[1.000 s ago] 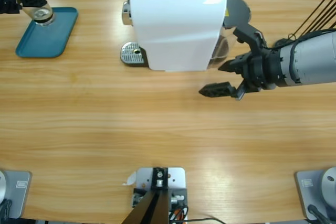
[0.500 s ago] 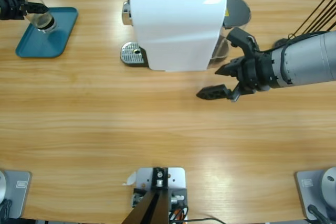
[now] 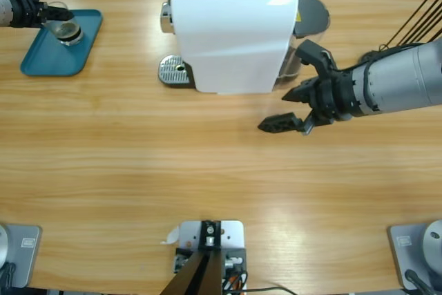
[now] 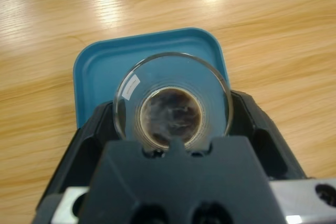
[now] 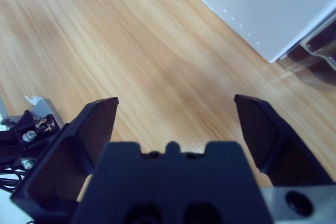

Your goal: Pour coffee

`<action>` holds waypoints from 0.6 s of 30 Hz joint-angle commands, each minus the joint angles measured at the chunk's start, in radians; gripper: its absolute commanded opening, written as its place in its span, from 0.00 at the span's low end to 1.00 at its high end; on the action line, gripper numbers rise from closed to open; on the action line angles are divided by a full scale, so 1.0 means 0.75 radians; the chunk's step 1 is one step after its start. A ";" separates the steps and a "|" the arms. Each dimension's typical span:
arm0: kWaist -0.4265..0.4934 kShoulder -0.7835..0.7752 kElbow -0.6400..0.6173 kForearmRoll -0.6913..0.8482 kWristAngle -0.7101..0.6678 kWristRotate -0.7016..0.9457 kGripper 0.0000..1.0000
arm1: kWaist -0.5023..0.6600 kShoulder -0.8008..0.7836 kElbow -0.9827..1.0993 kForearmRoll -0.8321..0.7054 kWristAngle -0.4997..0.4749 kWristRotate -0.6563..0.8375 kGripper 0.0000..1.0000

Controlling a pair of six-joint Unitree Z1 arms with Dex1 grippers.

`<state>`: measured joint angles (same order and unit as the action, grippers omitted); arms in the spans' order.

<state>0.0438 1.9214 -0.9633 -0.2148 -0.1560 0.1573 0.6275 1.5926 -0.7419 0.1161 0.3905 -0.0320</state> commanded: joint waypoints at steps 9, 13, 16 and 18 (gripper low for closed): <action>0.046 0.079 -0.020 -0.010 -0.108 -0.097 1.00 | -0.014 0.033 -0.020 -0.010 -0.004 -0.017 1.00; 0.046 0.070 -0.014 -0.010 -0.144 -0.089 1.00 | -0.014 0.030 -0.020 -0.010 -0.003 -0.017 1.00; 0.044 0.037 0.002 -0.008 -0.098 -0.075 1.00 | -0.014 0.028 -0.021 -0.010 -0.003 -0.017 1.00; 0.038 0.003 0.018 -0.005 -0.059 -0.027 1.00 | -0.014 0.029 -0.020 -0.010 -0.003 -0.017 1.00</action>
<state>0.0750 1.9315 -0.9744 -0.2149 -0.2432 0.0938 0.6274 1.5944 -0.7442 0.1157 0.3902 -0.0321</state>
